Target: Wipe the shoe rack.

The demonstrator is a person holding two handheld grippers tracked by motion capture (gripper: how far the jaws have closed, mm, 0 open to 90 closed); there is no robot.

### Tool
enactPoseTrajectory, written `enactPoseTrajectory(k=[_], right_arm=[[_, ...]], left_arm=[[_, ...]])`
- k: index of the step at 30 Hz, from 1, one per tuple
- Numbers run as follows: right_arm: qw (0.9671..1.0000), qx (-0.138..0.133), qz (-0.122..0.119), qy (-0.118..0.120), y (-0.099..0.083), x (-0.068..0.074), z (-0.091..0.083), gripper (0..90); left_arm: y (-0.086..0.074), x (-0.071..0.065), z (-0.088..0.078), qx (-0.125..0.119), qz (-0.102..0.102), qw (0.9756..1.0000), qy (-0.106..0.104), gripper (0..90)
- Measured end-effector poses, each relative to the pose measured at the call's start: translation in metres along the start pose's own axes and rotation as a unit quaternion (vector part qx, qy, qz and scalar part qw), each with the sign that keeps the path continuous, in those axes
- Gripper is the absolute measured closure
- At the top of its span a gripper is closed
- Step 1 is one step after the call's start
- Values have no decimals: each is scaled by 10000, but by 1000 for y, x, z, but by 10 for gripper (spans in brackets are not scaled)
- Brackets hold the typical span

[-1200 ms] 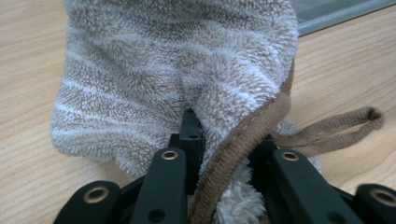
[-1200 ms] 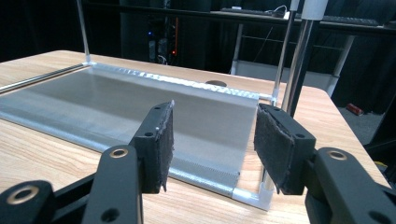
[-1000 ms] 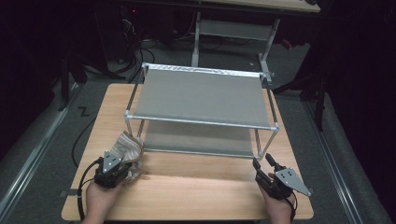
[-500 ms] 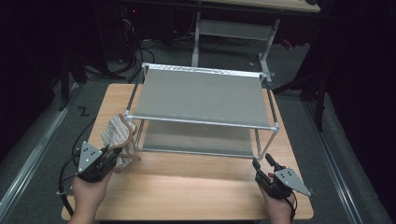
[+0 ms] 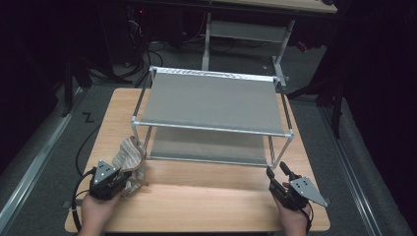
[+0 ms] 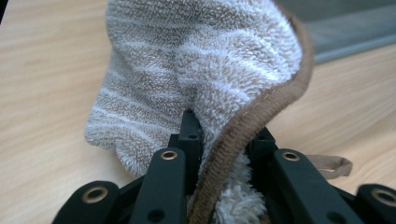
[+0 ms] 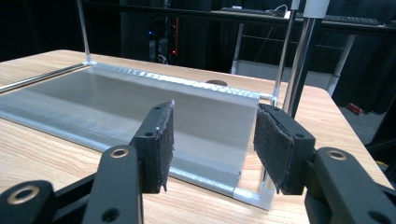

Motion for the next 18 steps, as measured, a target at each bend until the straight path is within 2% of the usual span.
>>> enactPoseTrajectory(k=[2,5,7,11,14,18], right_arm=[[10000,6,19,-17,0,0,0,481],[10000,-8,11,-54,0,-2,0,500],[10000,6,-9,-85,-1,-3,1,505],[9998,101,52,-170,-4,-7,6,514],[9995,189,78,-232,-6,-12,10,519],[9987,305,179,-359,-9,-16,18,551]], left_arm=[[-6,4,-5,106,-41,9999,130,736],[-17,13,-15,122,-257,9993,256,734],[-19,17,-19,152,-455,9987,197,727],[-22,16,-24,40,-472,9987,209,663],[-16,12,-29,-290,-406,9987,105,490],[-7,3,-36,-544,-211,9982,103,364]])
Point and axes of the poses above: each handheld gripper's, and its own axes: z roughly forward along the jaws, y roughly out of its top, x roughly to its left, the point moved 1 cm from there along z, roughly forward along the jaws, and after that the axes turned 11 degrees about -y, right-handed, at the moved point
